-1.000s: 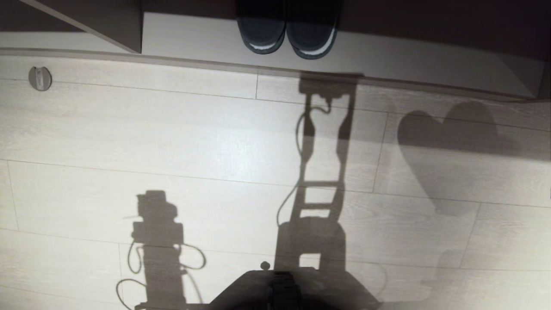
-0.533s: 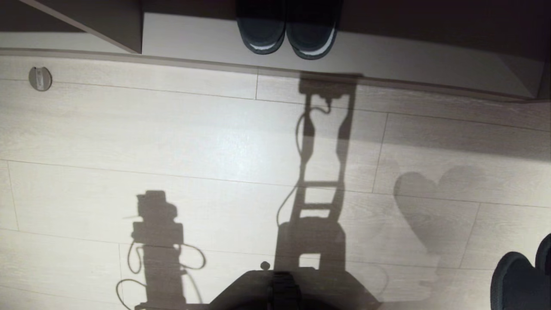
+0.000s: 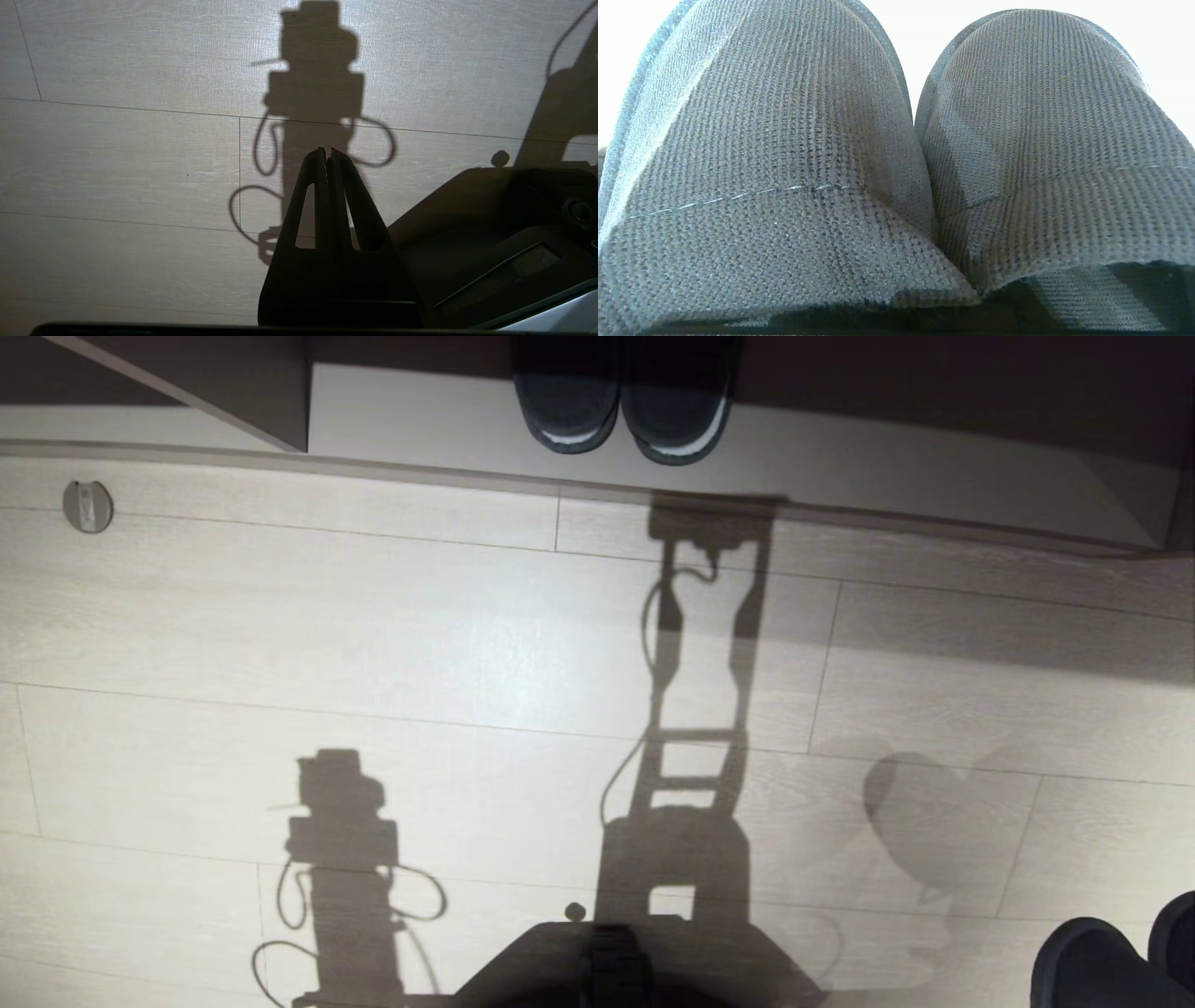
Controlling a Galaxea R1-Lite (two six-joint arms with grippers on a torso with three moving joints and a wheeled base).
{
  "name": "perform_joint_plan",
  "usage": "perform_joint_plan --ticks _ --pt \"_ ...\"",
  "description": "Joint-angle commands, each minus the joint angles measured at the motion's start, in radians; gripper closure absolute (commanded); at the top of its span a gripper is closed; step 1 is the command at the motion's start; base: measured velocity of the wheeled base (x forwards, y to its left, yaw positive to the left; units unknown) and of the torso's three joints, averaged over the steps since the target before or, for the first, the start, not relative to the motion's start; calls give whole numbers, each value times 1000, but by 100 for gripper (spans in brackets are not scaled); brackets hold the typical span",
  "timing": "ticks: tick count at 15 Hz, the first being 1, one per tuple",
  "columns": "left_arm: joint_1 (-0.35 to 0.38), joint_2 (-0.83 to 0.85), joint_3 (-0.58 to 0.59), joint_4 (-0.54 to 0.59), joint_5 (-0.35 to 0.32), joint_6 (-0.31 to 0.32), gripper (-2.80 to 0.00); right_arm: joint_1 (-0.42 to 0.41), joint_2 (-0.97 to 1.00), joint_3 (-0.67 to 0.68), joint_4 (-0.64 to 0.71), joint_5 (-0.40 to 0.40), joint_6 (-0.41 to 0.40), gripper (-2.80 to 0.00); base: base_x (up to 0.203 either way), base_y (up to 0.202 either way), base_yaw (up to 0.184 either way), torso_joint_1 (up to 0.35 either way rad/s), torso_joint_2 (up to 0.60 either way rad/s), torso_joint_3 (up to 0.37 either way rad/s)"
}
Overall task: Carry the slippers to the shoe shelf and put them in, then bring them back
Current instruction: Place the slippers on the floor
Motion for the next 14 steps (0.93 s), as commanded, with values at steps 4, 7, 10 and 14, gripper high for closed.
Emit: perform_joint_plan --ticks 4,7,10,14 --pt "0 0 2 -1 2 -8 0 0 1 3 8 -2 23 0 0 0 0 1 1 8" --pt "0 0 2 -1 2 -9 0 2 1 3 6 -3 40 0 0 0 0 2 1 157" --pt "0 0 2 -1 2 -9 0 2 1 3 5 -5 55 0 0 0 0 0 2 190" --pt "0 0 2 -1 2 -9 0 0 -1 3 5 -5 55 0 0 0 0 5 3 204"
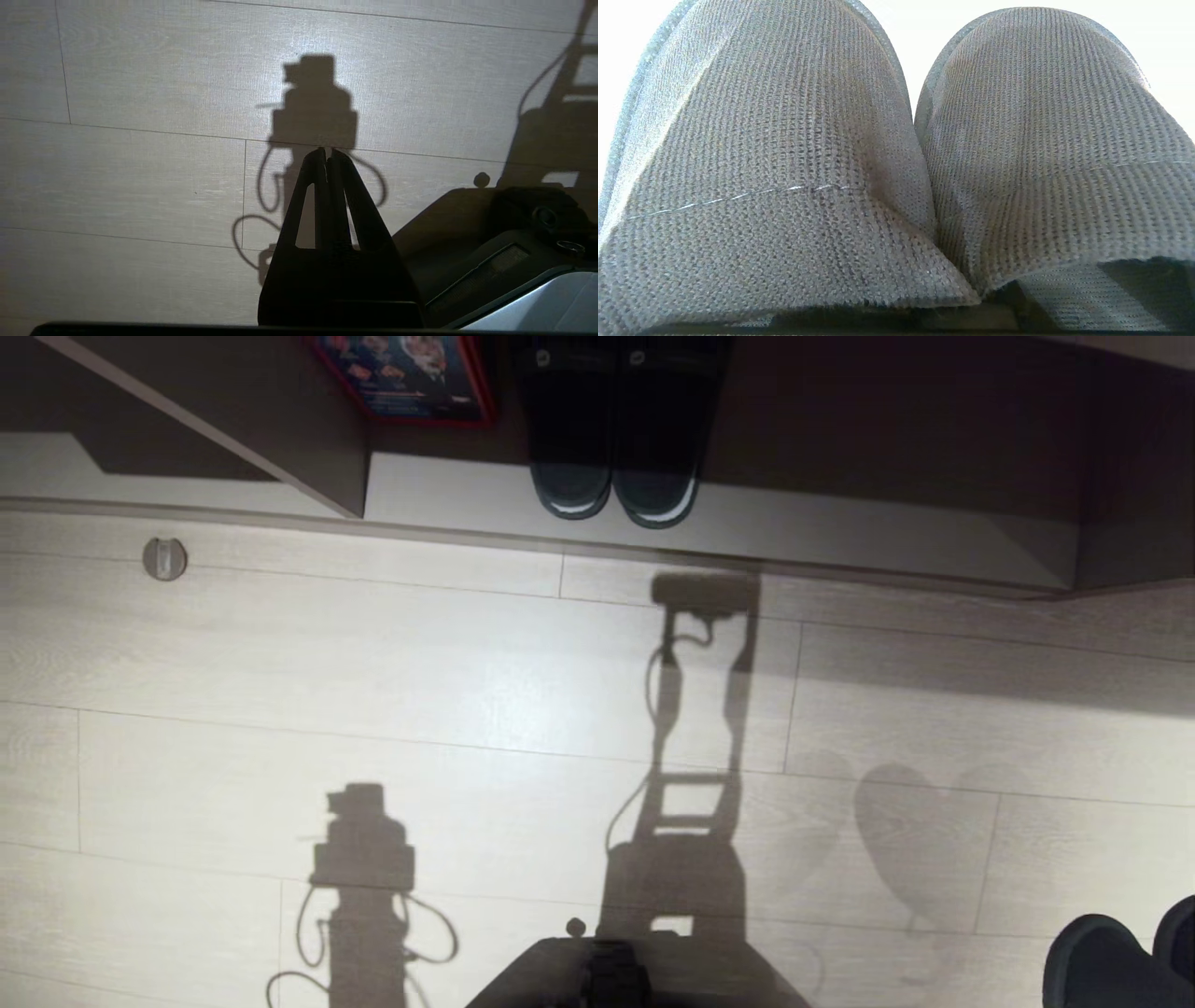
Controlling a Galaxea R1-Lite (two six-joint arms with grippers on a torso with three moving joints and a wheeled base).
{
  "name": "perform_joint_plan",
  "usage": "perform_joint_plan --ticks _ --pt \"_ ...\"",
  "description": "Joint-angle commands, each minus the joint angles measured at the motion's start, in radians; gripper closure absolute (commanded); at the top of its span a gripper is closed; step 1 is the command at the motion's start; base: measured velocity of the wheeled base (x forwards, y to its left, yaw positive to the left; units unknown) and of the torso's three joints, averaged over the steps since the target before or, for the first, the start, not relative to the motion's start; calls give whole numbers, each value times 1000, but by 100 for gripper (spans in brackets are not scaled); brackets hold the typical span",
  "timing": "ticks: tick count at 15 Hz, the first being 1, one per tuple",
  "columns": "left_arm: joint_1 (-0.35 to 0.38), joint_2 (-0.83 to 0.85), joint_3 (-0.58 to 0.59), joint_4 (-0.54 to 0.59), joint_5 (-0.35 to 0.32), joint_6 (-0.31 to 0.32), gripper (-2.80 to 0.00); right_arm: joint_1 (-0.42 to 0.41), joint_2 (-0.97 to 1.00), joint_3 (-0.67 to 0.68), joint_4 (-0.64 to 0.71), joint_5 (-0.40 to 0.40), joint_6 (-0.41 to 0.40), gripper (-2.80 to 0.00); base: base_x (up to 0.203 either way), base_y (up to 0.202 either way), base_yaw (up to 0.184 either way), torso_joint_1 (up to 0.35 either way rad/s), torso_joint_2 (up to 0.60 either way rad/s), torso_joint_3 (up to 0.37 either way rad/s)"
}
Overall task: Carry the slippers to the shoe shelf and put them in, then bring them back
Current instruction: Place the slippers on the floor
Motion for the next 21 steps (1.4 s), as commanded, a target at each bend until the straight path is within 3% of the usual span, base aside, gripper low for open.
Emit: perform_joint_plan --ticks 1,21 --pt "0 0 2 -1 0 -2 0 1 1 2 0 1 -1 0 0 0 0 -1 6 199" --pt "0 0 2 -1 0 -4 0 1 3 2 0 1 -1 0 0 0 0 2 2 202"
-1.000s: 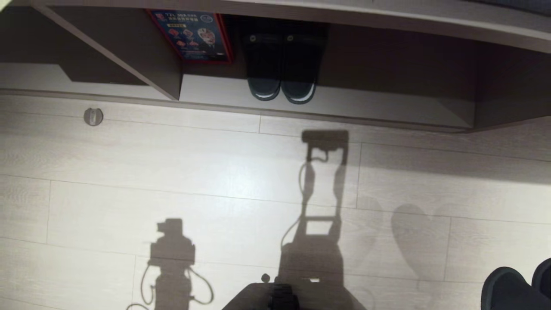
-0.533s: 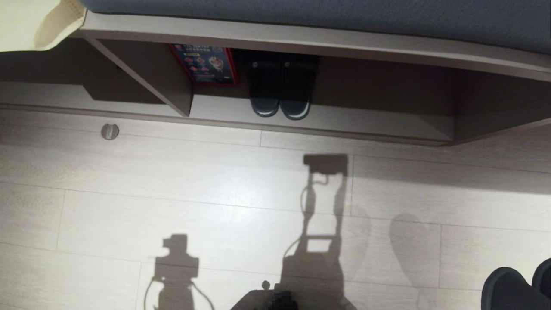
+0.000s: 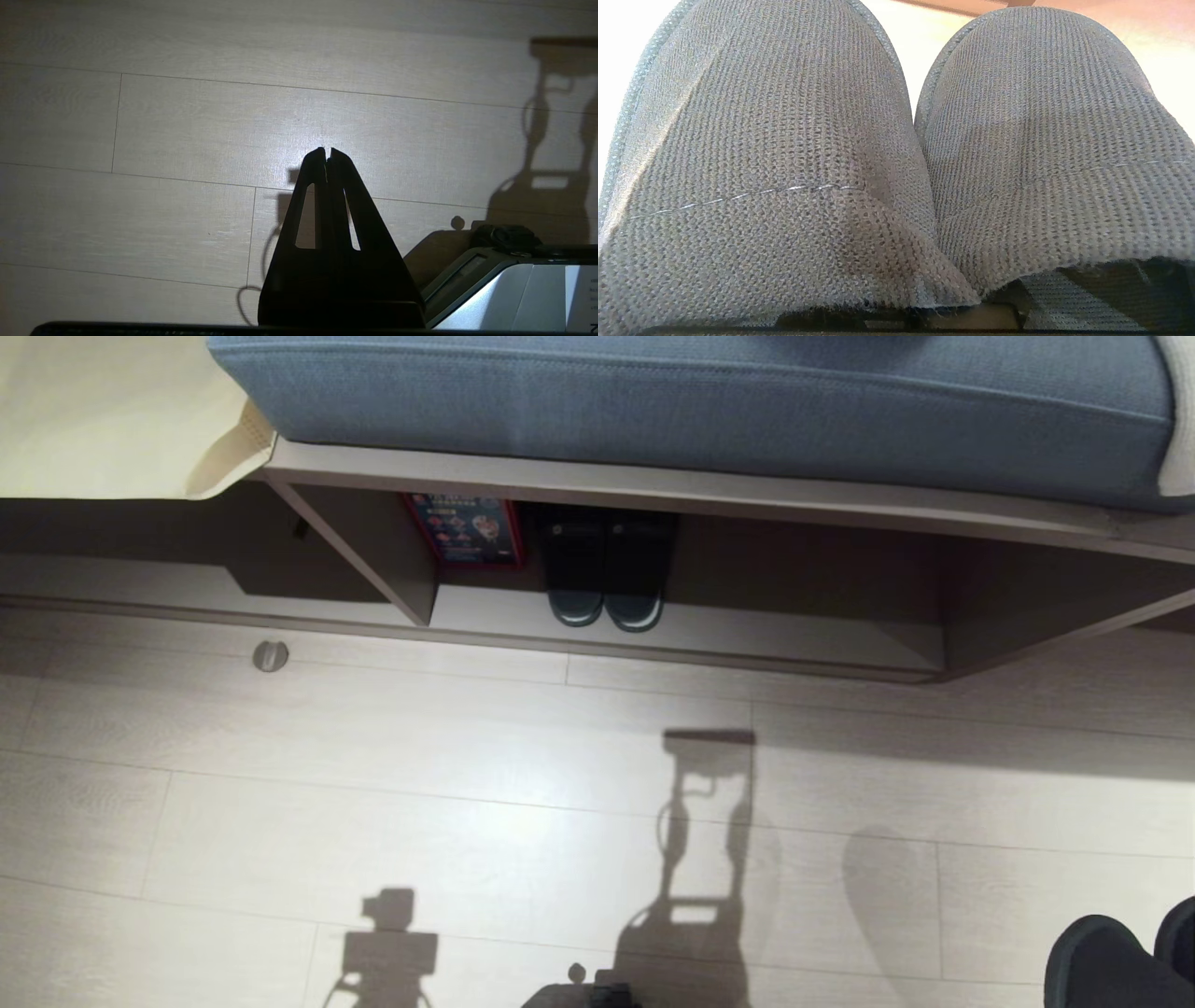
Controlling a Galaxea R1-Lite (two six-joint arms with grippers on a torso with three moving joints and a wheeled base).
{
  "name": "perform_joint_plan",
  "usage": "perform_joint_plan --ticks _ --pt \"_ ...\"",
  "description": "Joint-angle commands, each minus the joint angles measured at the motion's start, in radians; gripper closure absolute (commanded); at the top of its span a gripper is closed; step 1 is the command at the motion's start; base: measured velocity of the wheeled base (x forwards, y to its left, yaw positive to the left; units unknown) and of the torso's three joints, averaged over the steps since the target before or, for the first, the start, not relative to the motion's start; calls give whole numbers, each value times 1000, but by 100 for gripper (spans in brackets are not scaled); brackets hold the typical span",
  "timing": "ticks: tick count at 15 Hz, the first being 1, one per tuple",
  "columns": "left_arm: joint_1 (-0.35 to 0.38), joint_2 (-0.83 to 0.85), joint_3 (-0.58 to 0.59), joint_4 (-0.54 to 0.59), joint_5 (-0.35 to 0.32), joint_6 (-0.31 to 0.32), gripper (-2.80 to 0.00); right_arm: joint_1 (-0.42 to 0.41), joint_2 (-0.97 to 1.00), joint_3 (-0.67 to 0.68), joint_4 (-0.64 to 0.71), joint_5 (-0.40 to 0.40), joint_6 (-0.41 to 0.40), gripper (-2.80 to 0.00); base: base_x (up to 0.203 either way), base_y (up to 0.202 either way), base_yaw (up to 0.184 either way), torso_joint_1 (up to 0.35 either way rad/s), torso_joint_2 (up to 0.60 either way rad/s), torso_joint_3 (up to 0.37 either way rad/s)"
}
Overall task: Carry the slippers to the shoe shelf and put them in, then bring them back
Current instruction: Place the slippers on the floor
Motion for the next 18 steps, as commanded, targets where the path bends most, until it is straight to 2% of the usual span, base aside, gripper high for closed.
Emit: perform_joint_plan --ticks 1,18 --pt "0 1 2 0 1 0 0 1 0 2 0 0 -1 0 0 0 0 7 -1 198" --pt "0 1 2 0 1 0 0 1 1 2 0 0 -1 0 0 0 0 3 1 204"
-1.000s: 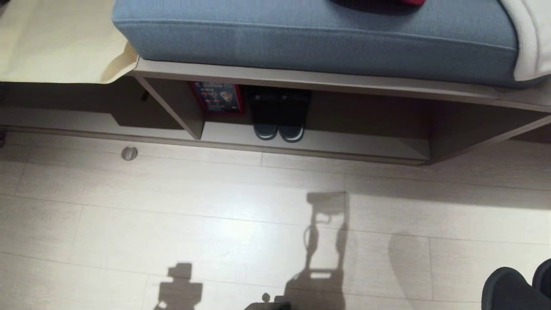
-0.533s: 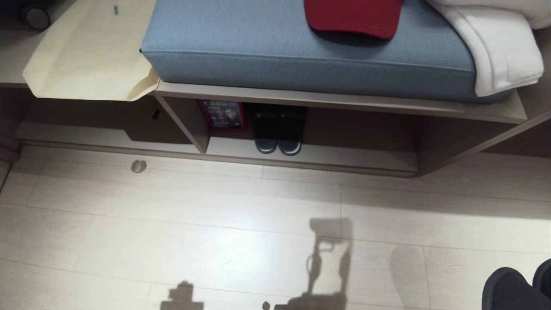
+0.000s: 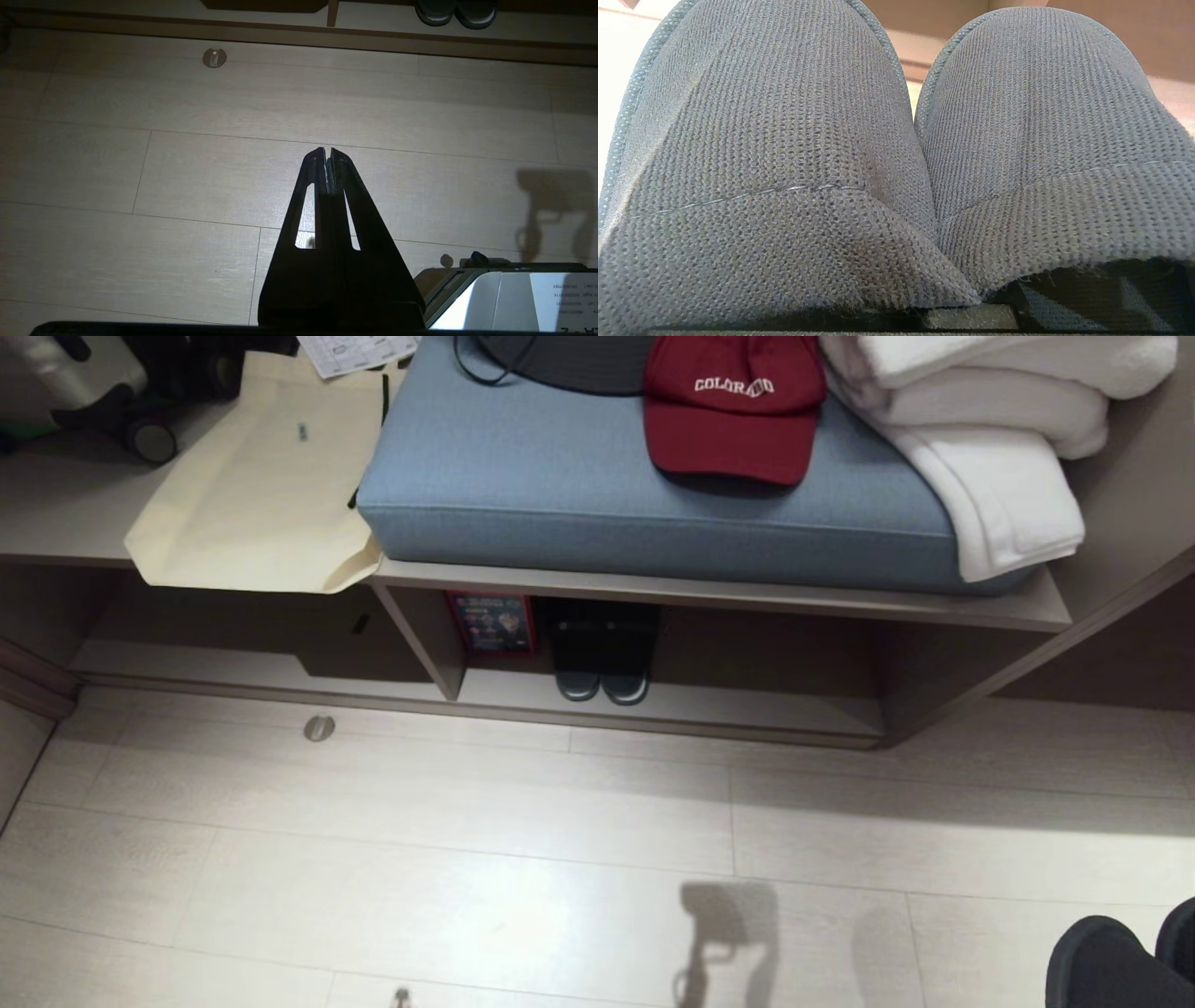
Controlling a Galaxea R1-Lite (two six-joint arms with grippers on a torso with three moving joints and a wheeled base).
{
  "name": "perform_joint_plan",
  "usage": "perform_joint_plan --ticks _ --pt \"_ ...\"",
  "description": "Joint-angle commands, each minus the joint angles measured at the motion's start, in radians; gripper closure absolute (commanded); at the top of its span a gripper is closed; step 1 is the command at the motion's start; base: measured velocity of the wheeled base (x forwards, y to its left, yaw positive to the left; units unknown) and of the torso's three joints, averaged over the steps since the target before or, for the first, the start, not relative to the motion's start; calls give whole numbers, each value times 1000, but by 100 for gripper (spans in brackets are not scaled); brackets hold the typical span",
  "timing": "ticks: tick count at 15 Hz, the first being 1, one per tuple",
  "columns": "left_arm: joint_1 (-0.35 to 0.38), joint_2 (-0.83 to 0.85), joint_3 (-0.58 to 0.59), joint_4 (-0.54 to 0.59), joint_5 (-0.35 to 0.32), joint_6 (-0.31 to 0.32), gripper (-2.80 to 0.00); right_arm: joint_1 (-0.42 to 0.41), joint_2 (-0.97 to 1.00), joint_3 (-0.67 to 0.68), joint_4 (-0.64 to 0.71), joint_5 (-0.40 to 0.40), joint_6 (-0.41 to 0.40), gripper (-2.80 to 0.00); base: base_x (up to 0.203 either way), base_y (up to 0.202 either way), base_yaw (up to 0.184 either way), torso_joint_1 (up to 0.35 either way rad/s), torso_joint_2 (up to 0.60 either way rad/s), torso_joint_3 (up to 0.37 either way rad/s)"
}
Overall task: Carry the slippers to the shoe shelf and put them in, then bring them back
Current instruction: Place the slippers on the floor
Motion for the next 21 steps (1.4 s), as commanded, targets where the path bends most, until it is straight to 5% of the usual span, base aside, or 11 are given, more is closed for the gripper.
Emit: perform_joint_plan --ticks 1,21 --pt "0 1 2 0 1 0 0 0 0 2 0 0 -1 0 0 0 0 -3 6 206" --pt "0 1 2 0 1 -2 0 1 0 2 0 0 -1 0 0 0 0 3 1 202"
